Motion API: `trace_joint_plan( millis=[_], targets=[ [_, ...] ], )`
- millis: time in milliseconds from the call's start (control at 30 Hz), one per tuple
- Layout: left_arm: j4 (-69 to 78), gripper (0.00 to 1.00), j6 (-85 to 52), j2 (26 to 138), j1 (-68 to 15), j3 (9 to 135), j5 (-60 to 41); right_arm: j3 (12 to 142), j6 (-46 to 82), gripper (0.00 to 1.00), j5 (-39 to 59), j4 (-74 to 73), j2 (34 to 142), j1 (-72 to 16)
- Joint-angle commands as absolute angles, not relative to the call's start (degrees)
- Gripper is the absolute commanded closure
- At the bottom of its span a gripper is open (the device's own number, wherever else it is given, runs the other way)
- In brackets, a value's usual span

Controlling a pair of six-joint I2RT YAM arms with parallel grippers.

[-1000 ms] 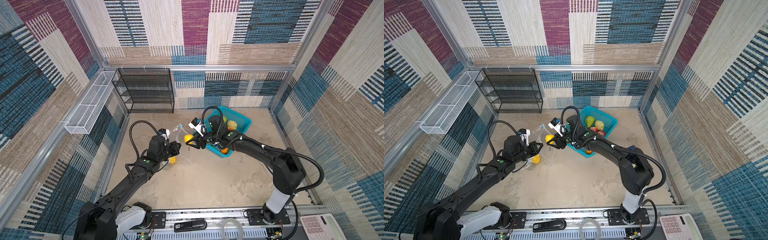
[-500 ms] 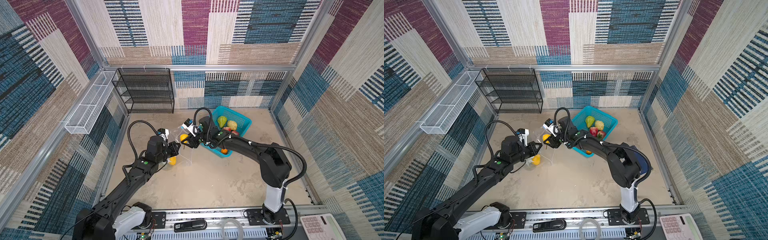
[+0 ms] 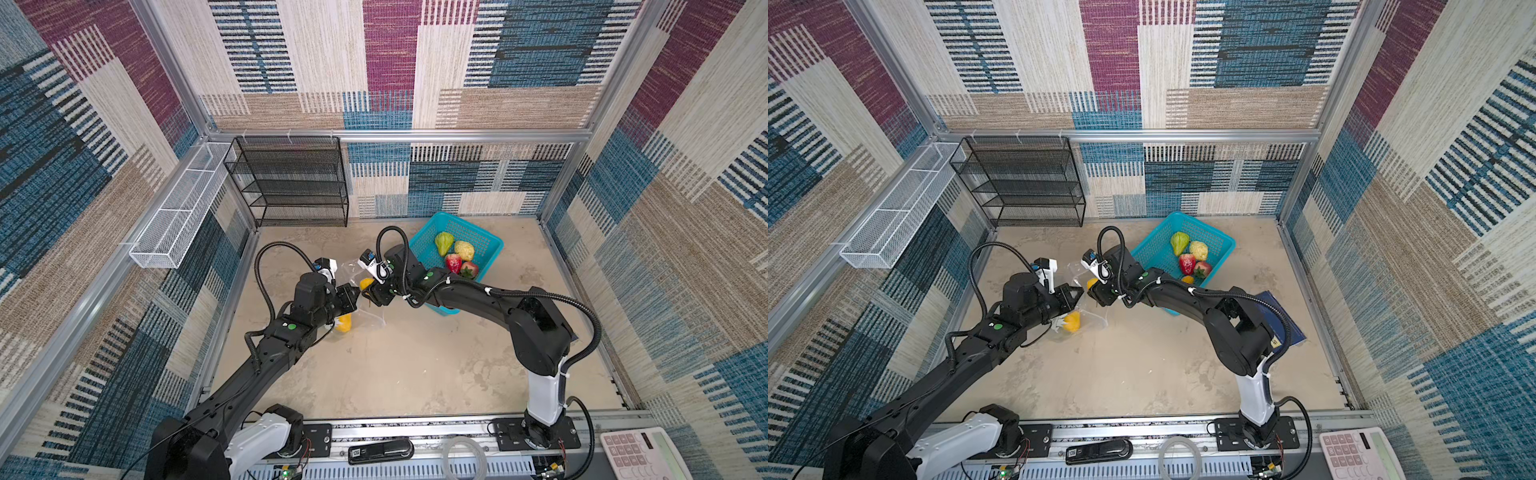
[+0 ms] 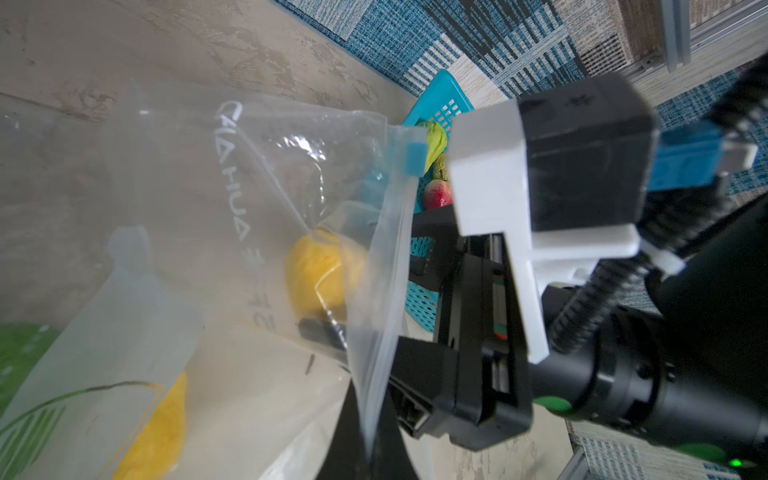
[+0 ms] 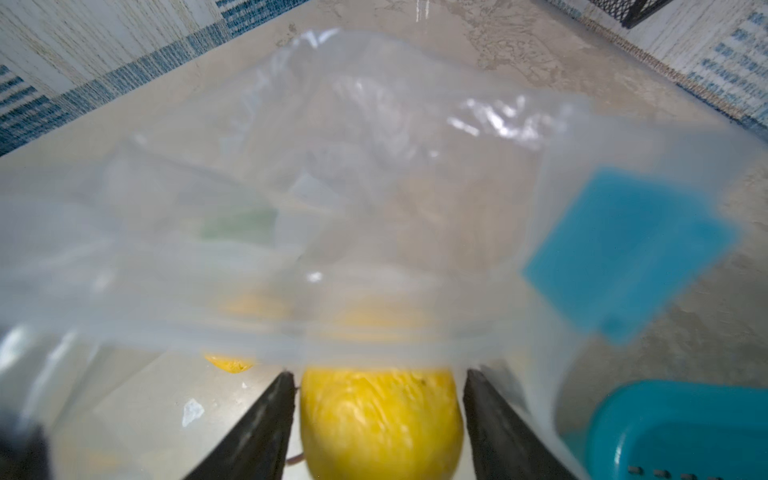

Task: Place the food in the zip-top bag and seal the zipper
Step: 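Carry the yellow fruit into the bag mouth and release it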

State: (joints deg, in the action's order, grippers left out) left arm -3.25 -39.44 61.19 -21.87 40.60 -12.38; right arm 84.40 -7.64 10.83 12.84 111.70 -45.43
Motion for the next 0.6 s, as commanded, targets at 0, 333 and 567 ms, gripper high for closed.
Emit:
trace_joint_plan(
  millis=[0, 333, 567],
  targets=[
    [-2.61, 1.0, -39.24, 61.13, -21.8, 40.5, -11.95, 84.73, -8.47, 0.26, 8.53, 12.55, 111.76, -45.79],
    [-2.4, 1.0, -39.29, 61.27, -21.8, 40.26, -10.88, 83.41, -7.3, 0.21, 11.2, 9.35, 106.03, -45.64],
    [-2.41, 1.0, -38.99, 60.83, -21.72, 40.25, -10.16, 82.89, -6.0, 0.2, 10.12, 9.94, 102.57, -44.55]
  ],
)
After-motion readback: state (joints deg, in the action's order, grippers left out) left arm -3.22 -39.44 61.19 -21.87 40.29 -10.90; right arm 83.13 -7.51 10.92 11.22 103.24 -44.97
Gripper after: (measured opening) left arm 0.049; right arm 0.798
